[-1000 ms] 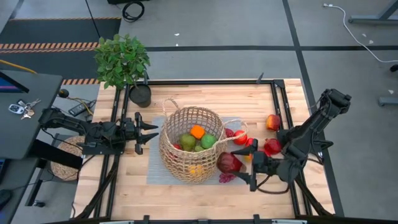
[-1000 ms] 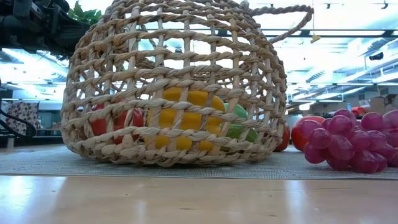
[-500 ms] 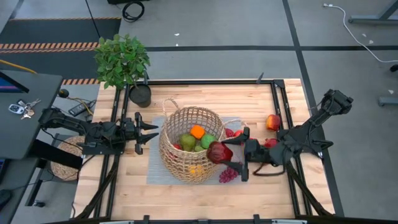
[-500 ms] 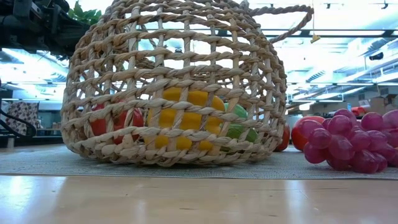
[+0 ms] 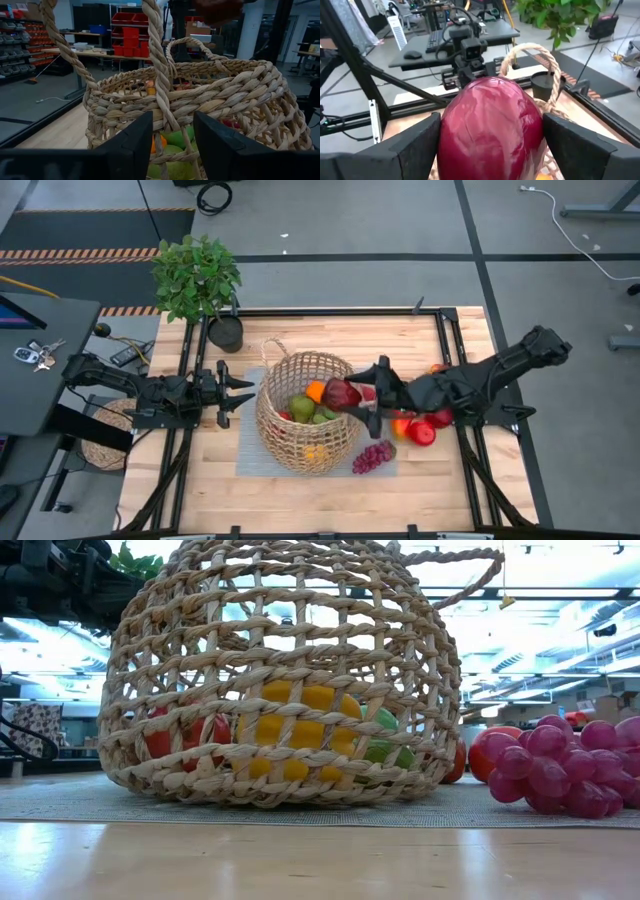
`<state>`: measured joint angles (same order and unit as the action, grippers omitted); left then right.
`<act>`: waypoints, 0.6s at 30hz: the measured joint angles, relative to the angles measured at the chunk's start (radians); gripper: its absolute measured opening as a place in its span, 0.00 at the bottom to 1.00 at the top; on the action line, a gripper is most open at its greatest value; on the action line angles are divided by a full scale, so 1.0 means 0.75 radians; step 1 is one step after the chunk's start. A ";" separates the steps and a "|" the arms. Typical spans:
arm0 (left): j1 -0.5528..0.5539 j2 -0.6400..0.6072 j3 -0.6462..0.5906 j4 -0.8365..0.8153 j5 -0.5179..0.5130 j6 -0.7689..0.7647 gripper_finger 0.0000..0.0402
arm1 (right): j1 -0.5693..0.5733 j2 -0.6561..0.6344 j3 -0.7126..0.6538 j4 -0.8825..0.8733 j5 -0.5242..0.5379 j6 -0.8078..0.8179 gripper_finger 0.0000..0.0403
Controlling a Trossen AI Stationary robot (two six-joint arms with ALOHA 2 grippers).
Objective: Build produce basket
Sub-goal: Put the bottom dark red apple into the basket
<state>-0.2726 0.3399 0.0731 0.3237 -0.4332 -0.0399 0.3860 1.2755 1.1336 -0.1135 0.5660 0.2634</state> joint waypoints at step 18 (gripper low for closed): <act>0.000 0.000 0.000 -0.003 0.000 0.000 0.37 | 0.026 0.209 0.299 -0.112 0.171 -0.363 0.86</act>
<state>-0.2726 0.3401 0.0731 0.3218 -0.4328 -0.0398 0.4057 1.4325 1.3581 -0.1977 0.6943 -0.0088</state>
